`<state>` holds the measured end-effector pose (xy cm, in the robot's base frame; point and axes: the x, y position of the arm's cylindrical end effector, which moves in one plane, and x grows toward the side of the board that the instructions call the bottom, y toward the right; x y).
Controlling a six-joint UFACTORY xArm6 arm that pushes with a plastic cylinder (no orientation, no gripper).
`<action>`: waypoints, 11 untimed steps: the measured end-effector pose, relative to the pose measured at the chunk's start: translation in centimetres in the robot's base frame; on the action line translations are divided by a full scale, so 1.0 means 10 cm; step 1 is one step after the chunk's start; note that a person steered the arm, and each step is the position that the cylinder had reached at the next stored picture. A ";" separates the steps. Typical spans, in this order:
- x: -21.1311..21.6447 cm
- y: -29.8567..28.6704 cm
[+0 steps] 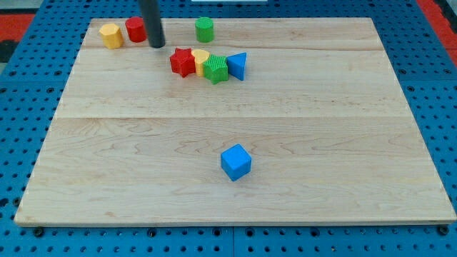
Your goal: Push the red circle close to the red star
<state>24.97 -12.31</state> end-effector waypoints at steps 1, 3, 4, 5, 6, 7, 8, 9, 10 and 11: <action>-0.48 0.01; -0.58 -0.56; -0.58 -1.01; -0.52 -0.94; -0.19 -0.54; 0.21 -0.28; 0.22 -0.22; 0.09 -0.05; 0.26 0.14; 0.27 0.15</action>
